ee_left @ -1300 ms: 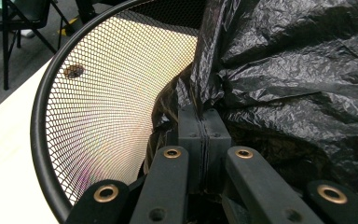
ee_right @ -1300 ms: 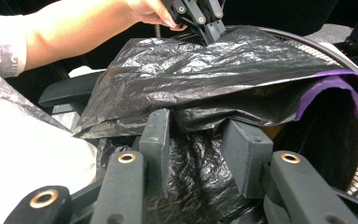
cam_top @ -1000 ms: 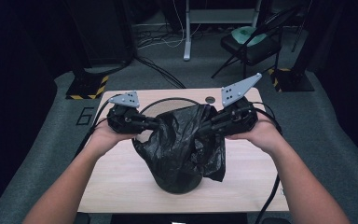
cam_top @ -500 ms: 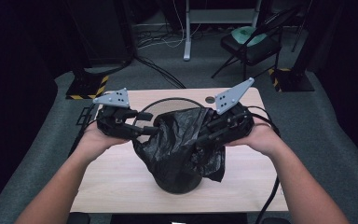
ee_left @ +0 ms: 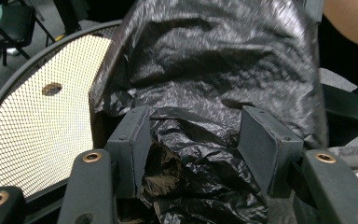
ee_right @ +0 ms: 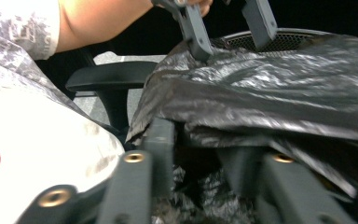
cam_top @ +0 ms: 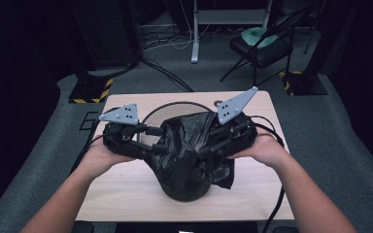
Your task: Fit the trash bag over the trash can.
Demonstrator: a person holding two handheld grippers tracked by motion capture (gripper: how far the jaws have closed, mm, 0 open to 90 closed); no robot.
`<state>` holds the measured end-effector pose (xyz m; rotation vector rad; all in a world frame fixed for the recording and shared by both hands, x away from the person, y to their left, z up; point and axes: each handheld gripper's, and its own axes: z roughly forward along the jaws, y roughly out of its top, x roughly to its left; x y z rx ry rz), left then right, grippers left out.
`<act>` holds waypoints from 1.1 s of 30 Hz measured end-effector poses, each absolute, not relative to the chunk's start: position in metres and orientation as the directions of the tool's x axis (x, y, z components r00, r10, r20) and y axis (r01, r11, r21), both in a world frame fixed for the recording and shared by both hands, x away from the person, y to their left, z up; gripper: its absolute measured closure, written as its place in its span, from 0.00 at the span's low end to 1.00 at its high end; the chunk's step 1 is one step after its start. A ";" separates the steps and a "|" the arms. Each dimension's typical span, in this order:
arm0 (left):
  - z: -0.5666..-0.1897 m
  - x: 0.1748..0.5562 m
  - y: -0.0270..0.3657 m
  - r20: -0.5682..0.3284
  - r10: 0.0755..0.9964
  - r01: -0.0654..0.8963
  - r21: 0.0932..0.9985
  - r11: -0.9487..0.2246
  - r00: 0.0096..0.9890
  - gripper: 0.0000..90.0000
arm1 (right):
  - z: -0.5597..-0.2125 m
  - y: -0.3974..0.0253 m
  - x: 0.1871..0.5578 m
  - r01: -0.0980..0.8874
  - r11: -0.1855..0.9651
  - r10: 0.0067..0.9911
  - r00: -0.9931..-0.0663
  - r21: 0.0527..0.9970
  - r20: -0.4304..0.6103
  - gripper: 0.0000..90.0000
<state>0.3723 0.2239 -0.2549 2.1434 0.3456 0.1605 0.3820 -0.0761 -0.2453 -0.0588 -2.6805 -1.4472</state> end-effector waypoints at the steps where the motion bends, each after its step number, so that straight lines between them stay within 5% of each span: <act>1: -0.257 0.373 0.222 -0.019 0.310 0.190 0.825 -0.532 0.950 0.48 | -0.246 -0.074 0.383 0.076 0.547 -0.018 -0.995 0.834 0.102 0.80; 8: -0.267 0.384 0.214 -0.020 0.311 0.199 0.807 -0.557 0.950 0.50 | -0.248 -0.062 0.386 0.042 0.525 -0.058 -0.995 0.850 0.085 0.97; 18: -0.270 0.398 0.213 -0.020 0.334 0.217 0.798 -0.562 0.942 0.52 | -0.249 -0.056 0.400 0.080 0.514 0.016 -0.996 0.854 0.084 0.99; 33: -0.244 0.368 0.228 -0.050 0.285 0.189 0.853 -0.486 0.957 0.44 | -0.249 -0.052 0.403 0.086 0.522 0.034 -0.996 0.849 0.079 0.99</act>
